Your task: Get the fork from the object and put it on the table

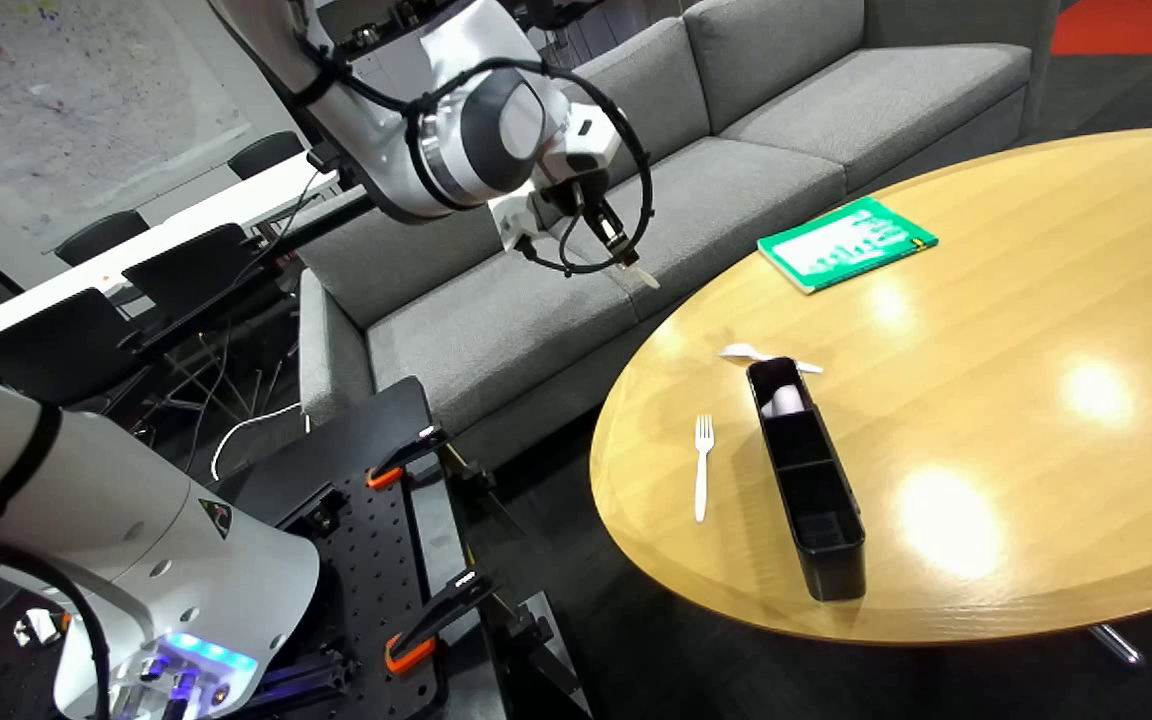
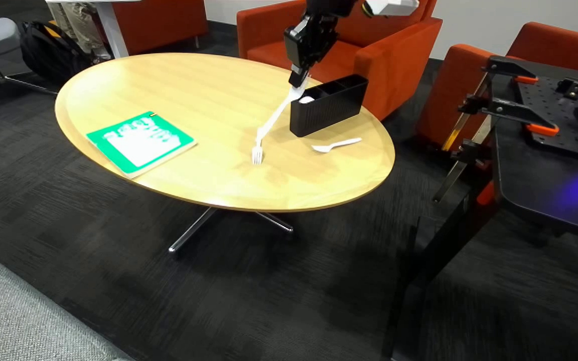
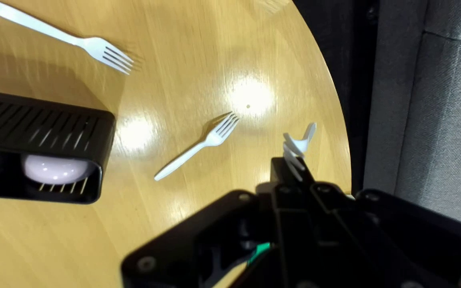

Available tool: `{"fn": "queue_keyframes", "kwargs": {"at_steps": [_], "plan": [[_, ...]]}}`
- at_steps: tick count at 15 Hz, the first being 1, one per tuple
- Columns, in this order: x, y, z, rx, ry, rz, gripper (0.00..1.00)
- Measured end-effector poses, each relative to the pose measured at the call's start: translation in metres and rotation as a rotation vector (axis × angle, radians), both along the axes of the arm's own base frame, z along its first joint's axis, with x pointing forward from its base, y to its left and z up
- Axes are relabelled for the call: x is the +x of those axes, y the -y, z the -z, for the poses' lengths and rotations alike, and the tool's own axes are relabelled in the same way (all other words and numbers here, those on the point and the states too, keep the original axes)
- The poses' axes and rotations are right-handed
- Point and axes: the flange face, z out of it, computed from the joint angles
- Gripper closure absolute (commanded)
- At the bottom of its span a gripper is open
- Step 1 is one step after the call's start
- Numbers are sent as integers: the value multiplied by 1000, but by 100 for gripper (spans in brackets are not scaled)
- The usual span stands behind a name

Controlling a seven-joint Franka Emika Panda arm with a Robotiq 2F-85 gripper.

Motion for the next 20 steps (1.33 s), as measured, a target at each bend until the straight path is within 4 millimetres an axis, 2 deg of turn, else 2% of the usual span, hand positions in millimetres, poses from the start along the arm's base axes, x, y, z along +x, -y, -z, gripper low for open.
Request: {"fn": "queue_keyframes", "kwargs": {"at_steps": [6, 9, 13, 16, 17, 18, 20], "plan": [[8, 4, 85, 122, 17, 59, 99], [16, 7, 123, 169, 32, 157, 99], [46, -1, 144, 224, 50, 234, 99], [48, 4, 166, 219, 36, 268, 99], [45, 6, 174, 213, 26, 280, 71], [43, 9, 181, 207, 17, 289, 69], [37, 11, 192, 199, 0, 300, 54]]}}
